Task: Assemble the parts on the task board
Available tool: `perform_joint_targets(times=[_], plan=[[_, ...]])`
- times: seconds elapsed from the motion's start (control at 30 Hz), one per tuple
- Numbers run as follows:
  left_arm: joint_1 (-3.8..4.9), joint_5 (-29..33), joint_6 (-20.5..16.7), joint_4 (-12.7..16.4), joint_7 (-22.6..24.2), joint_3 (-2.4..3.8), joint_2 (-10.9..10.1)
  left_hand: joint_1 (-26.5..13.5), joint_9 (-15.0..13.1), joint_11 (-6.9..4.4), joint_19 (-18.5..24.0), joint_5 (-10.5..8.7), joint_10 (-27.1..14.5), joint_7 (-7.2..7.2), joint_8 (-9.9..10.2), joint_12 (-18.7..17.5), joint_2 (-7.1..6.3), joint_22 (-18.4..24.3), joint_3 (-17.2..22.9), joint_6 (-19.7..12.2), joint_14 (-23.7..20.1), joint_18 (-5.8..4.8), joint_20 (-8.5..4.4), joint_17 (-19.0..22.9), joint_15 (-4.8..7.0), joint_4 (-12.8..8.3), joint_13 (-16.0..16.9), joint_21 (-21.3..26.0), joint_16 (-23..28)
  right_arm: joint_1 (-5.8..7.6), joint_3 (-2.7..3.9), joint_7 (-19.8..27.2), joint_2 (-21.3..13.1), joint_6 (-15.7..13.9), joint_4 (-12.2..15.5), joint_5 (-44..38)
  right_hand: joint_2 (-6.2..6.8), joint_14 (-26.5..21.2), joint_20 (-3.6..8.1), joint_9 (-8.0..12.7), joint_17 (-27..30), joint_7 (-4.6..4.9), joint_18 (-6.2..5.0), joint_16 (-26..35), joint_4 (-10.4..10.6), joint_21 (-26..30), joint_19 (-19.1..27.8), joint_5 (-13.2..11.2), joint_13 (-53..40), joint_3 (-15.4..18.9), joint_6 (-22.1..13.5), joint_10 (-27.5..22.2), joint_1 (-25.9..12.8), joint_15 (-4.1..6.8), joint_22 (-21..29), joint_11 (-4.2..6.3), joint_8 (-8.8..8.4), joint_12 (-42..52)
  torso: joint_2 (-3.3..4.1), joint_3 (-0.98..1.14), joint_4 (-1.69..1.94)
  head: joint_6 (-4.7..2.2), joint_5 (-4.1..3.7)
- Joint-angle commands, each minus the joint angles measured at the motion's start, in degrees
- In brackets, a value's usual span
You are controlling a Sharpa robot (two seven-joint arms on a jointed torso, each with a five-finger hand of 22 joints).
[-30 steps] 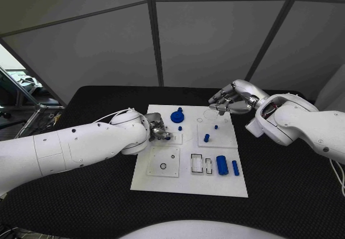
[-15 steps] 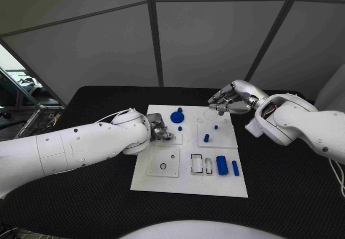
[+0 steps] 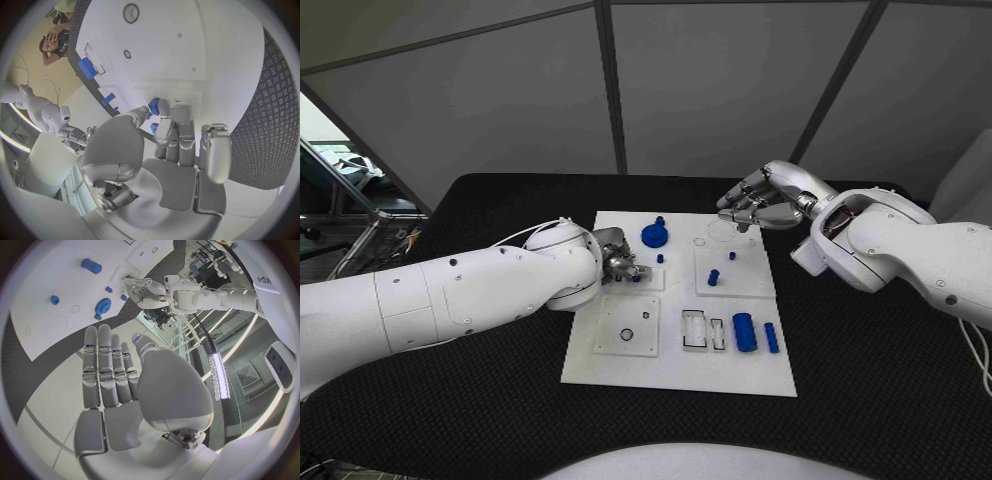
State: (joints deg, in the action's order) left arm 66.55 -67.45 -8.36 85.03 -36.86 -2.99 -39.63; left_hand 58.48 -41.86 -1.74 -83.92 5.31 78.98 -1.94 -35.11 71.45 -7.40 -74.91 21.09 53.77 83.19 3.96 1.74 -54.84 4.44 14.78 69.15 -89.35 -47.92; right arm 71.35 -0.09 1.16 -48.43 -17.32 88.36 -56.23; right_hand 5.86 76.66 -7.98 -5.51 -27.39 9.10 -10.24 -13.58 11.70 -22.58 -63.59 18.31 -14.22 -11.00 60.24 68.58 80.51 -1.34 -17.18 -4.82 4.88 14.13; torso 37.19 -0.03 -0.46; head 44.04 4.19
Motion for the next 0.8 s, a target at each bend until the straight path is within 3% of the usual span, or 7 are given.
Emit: perform_joint_targets(times=[0.03,0.8], plan=[[-0.07,0.3,0.1,-0.2,-0.9,-0.07,0.2,-0.8,0.0,-0.05,-5.8,-0.07,0.2,-0.10,0.2,0.3,-0.16,-14.6,-1.1,0.5,0.0,-3.83,-0.29,-0.1,0.41,0.6,0.1,-0.3,0.3,0.13,0.05,0.2,-0.1,0.3,0.1,-0.1,0.07,0.1,0.12,0.0,-0.1,0.34,-0.20,0.3,0.2,0.3,-0.5,0.2,0.1,0.1,0.0,0.0,-0.7,-0.22,0.1,-0.24,-0.33,-0.2,0.03,-0.02,0.01,-0.01,-0.05],[-0.03,0.3,0.3,-0.2,-1.0,-0.01,-0.4,-0.4,-0.6,-0.39,-6.1,0.06,0.7,0.33,-0.9,1.0,-0.51,-15.1,-6.6,1.2,0.1,-3.96,-0.49,-0.2,0.64,1.9,0.7,-0.6,0.4,0.13,0.05,0.1,-0.4,0.6,0.3,-0.1,0.10,0.1,0.11,0.0,-0.1,0.35,-0.20,0.3,0.3,0.4,-0.5,0.2,0.1,0.1,0.0,0.0,-0.8,-0.23,0.1,-0.24,-0.35,-0.2,0.00,-0.03,0.04,0.06,0.00]])
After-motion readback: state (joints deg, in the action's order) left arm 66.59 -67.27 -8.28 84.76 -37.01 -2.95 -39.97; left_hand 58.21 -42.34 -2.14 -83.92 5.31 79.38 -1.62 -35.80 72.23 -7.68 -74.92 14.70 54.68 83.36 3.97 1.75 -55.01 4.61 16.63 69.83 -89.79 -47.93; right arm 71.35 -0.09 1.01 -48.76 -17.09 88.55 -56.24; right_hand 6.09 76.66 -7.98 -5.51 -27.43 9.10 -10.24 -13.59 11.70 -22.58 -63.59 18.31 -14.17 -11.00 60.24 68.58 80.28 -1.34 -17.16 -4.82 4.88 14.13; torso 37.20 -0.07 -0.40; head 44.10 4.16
